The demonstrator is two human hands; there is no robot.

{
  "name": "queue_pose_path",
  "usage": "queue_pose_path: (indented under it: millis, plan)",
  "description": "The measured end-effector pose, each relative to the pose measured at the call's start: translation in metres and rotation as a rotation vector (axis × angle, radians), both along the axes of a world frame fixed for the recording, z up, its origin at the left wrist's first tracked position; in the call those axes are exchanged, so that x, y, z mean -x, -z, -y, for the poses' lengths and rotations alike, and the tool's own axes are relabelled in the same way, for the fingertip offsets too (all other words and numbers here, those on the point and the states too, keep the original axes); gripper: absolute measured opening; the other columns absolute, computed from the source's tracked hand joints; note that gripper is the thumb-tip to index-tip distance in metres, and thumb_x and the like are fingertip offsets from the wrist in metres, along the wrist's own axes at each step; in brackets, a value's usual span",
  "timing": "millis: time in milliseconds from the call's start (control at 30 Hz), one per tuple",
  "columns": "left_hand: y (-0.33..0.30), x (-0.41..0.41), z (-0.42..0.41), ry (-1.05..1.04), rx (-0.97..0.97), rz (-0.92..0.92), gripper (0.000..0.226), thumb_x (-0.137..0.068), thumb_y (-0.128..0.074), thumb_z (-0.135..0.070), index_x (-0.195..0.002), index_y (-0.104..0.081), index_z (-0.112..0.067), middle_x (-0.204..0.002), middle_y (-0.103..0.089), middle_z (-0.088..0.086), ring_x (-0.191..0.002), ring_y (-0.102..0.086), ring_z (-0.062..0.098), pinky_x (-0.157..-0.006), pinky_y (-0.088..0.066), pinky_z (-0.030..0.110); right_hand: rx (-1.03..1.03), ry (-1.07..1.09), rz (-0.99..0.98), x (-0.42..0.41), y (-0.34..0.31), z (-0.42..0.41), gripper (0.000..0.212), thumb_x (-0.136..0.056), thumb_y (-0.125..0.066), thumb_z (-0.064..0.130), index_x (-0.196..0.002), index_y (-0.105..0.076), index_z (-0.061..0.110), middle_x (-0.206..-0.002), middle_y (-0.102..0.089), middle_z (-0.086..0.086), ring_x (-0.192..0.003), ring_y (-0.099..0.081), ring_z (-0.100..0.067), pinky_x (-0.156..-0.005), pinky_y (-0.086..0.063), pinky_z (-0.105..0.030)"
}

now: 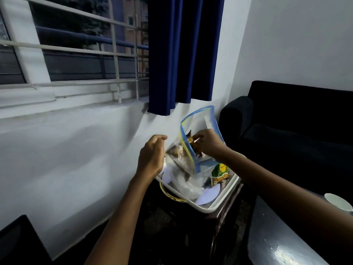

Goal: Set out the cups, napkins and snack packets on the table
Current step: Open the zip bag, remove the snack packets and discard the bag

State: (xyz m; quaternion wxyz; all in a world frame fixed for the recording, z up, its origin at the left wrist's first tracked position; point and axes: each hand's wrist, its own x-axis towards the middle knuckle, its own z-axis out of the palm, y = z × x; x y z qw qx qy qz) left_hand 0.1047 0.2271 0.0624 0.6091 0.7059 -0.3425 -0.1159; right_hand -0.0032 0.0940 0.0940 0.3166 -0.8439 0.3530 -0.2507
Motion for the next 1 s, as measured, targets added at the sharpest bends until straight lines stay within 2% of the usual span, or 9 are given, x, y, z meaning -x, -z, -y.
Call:
queue_pose_path:
  millis: [100,133,200,300,500,633,733,900,1000]
  plan:
    - [0.006,-0.008,-0.002,0.107,-0.049,-0.016,0.046,-0.087,-0.042,-0.026,-0.133,-0.048,-0.026,-0.134,-0.053,-0.004,-0.117,-0.051,0.017,-0.095,-0.037,0.030,-0.135,0.051,0.181,0.010,-0.012,-0.002,0.020,-0.070,-0.069,-0.008,-0.063,-0.059,0.009,-0.076,-0.064,-0.027,-0.073,-0.057,-0.027,-0.073,-0.051,-0.047]
    - [0.007,-0.009,-0.002,0.185,-0.059,-0.055,0.058,-0.079,-0.046,-0.031,-0.137,-0.042,-0.027,-0.141,-0.048,-0.003,-0.125,-0.047,0.018,-0.101,-0.037,0.034,-0.168,0.057,0.216,0.011,-0.015,-0.003,0.012,-0.069,-0.072,-0.006,-0.071,-0.063,0.002,-0.076,-0.062,-0.023,-0.074,-0.058,-0.027,-0.072,-0.050,-0.044]
    - [0.010,-0.005,0.000,0.296,-0.078,-0.067,0.077,-0.074,-0.064,-0.040,-0.143,-0.031,-0.028,-0.146,-0.040,-0.004,-0.133,-0.038,0.014,-0.108,-0.034,0.035,-0.209,0.066,0.262,0.014,-0.021,-0.004,0.031,-0.069,-0.075,-0.003,-0.097,-0.063,-0.007,-0.088,-0.067,-0.024,-0.083,-0.065,-0.034,-0.081,-0.054,-0.044]
    - [0.015,0.000,0.003,0.258,-0.031,0.027,0.099,-0.057,-0.075,-0.059,-0.140,-0.029,-0.030,-0.125,-0.039,-0.019,-0.109,-0.041,-0.006,-0.084,-0.035,0.007,-0.222,0.044,0.318,0.016,-0.023,-0.010,0.040,-0.072,-0.076,0.002,-0.107,-0.058,-0.008,-0.098,-0.068,-0.028,-0.094,-0.067,-0.039,-0.086,-0.054,-0.053]
    - [0.027,-0.010,0.004,0.045,-0.065,0.138,0.066,-0.075,-0.073,-0.046,-0.130,-0.042,-0.028,-0.129,-0.058,0.002,-0.117,-0.055,0.018,-0.088,-0.043,0.027,-0.122,0.057,0.382,0.016,-0.022,-0.015,0.047,-0.073,-0.077,0.009,-0.115,-0.060,-0.001,-0.092,-0.069,-0.021,-0.084,-0.068,-0.029,-0.071,-0.056,-0.036]
    - [0.027,-0.012,0.003,-0.034,-0.108,0.129,0.054,-0.075,-0.066,-0.058,-0.121,-0.048,-0.036,-0.109,-0.064,-0.008,-0.100,-0.060,0.015,-0.082,-0.045,0.031,-0.118,0.105,0.511,0.019,-0.027,-0.016,0.040,-0.075,-0.075,0.006,-0.112,-0.062,0.002,-0.089,-0.070,-0.017,-0.085,-0.069,-0.028,-0.079,-0.058,-0.042]
    - [0.027,-0.014,0.000,-0.108,-0.137,0.103,0.050,-0.079,-0.059,-0.061,-0.119,-0.052,-0.033,-0.097,-0.060,-0.008,-0.103,-0.061,0.021,-0.081,-0.042,0.030,-0.149,0.099,0.628,0.024,-0.033,-0.015,0.039,-0.076,-0.072,0.000,-0.114,-0.061,-0.001,-0.086,-0.069,-0.015,-0.080,-0.068,-0.025,-0.077,-0.059,-0.038]
    - [0.028,-0.020,-0.002,-0.133,-0.167,0.026,0.054,-0.085,-0.048,-0.063,-0.119,-0.055,-0.022,-0.116,-0.066,0.006,-0.108,-0.060,0.030,-0.096,-0.046,0.043,-0.201,0.043,0.811,0.035,-0.044,-0.013,0.029,-0.080,-0.066,-0.004,-0.108,-0.060,0.001,-0.077,-0.067,-0.001,-0.064,-0.068,-0.004,-0.063,-0.058,-0.020]
    - [0.031,-0.024,-0.004,-0.141,-0.152,-0.050,0.056,-0.089,-0.047,-0.059,-0.120,-0.056,-0.014,-0.118,-0.066,0.011,-0.110,-0.059,0.034,-0.096,-0.047,0.048,-0.302,0.059,0.970,0.043,-0.051,-0.011,0.030,-0.082,-0.063,-0.003,-0.112,-0.059,0.001,-0.082,-0.068,-0.002,-0.070,-0.069,-0.006,-0.074,-0.059,-0.027]
